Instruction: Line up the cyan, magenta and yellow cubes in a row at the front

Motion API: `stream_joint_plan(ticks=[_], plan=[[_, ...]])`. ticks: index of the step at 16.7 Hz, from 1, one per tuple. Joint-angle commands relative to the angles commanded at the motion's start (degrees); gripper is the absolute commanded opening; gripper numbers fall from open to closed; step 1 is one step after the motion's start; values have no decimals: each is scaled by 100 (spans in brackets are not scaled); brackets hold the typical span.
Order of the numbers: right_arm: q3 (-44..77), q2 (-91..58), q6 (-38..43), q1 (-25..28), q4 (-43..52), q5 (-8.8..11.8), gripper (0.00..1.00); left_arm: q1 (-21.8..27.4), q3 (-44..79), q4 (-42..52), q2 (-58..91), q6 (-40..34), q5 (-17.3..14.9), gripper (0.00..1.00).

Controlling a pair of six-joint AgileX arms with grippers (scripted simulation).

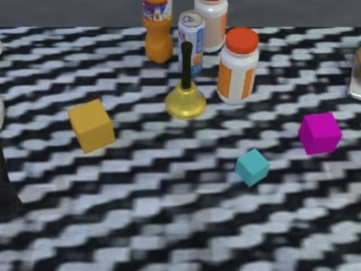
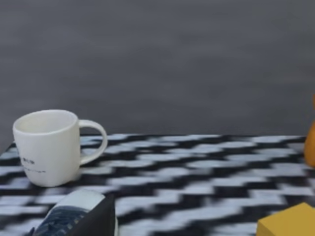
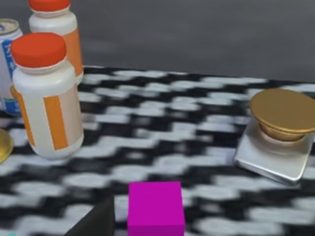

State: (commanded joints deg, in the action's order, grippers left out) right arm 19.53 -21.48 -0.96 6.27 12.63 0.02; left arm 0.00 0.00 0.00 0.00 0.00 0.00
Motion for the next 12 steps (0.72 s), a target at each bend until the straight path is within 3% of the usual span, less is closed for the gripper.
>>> stream_joint_plan(ticks=[12], plan=[[5231, -7283, -225, 1688, 3697, 19, 100, 0, 0, 0, 0, 0, 0, 100]])
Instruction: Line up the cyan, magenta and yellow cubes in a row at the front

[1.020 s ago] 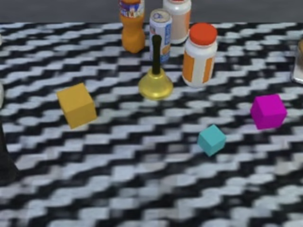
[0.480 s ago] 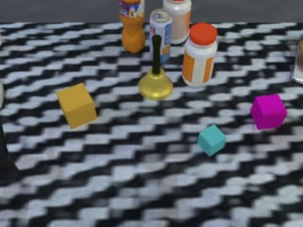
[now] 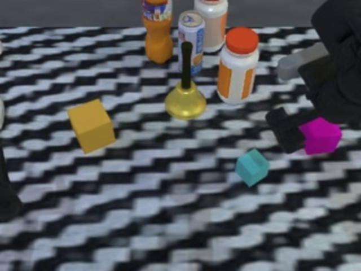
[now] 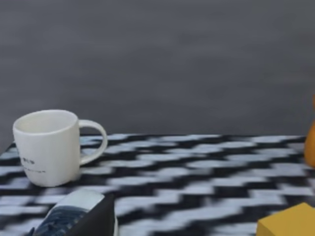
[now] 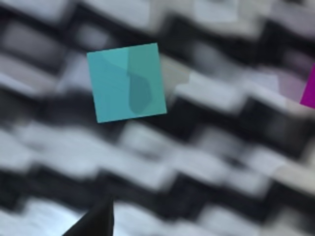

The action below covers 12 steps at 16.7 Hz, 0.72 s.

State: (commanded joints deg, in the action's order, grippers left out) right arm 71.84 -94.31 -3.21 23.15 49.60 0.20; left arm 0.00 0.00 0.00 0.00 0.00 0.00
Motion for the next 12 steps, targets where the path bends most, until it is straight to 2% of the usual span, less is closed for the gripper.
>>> stream_joint_plan(ticks=[6, 12], plan=[[1894, -2214, -79, 573, 1166, -17, 100, 0, 0, 0, 0, 0, 0, 100], [2389, -2751, -98, 714, 1431, -34, 100, 0, 0, 0, 0, 0, 0, 100]])
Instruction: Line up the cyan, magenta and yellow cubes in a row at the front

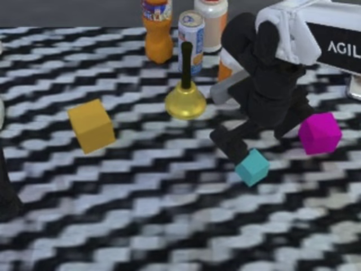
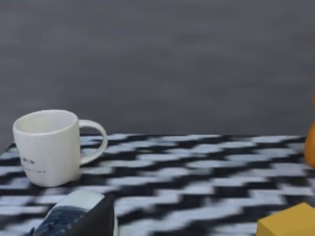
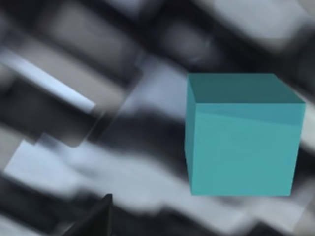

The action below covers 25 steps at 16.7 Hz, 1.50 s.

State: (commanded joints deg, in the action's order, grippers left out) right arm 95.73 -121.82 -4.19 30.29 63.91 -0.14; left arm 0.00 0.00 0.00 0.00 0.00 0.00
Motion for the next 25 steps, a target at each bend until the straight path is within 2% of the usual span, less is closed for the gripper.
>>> stream_joint_plan(ticks=[5, 12, 16, 25], plan=[[-167, -87, -8, -13, -241, -1, 100, 0, 0, 0, 0, 0, 0, 100], [-961, -692, 16, 7, -1667, -6, 100, 0, 0, 0, 0, 0, 0, 100], [-997, -723, 18, 8, -1720, -7, 100, 0, 0, 0, 0, 0, 0, 100], [-997, -723, 18, 8, -1720, -7, 32, 0, 0, 0, 0, 0, 0, 100]])
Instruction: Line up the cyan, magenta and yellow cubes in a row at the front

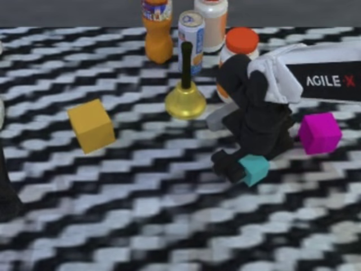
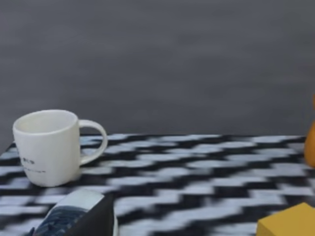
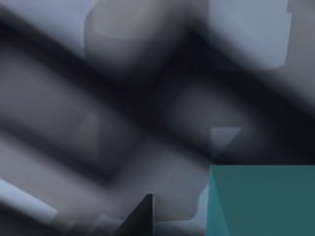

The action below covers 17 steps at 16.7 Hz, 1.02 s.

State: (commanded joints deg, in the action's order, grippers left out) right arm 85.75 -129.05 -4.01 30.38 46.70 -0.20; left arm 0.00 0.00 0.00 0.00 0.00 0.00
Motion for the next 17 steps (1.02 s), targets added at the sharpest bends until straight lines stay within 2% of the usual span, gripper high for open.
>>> stream_joint_plan(ticks=[4, 5, 12, 17], plan=[[0, 0, 0, 0, 0, 0, 2, 0, 0, 0, 0, 0, 0, 100], [0, 0, 0, 0, 0, 0, 0, 0, 0, 0, 0, 0, 0, 100], [0, 0, 0, 0, 0, 0, 0, 0, 0, 0, 0, 0, 0, 100], [357, 349, -6, 26, 501, 10, 0, 0, 0, 0, 0, 0, 0, 100]])
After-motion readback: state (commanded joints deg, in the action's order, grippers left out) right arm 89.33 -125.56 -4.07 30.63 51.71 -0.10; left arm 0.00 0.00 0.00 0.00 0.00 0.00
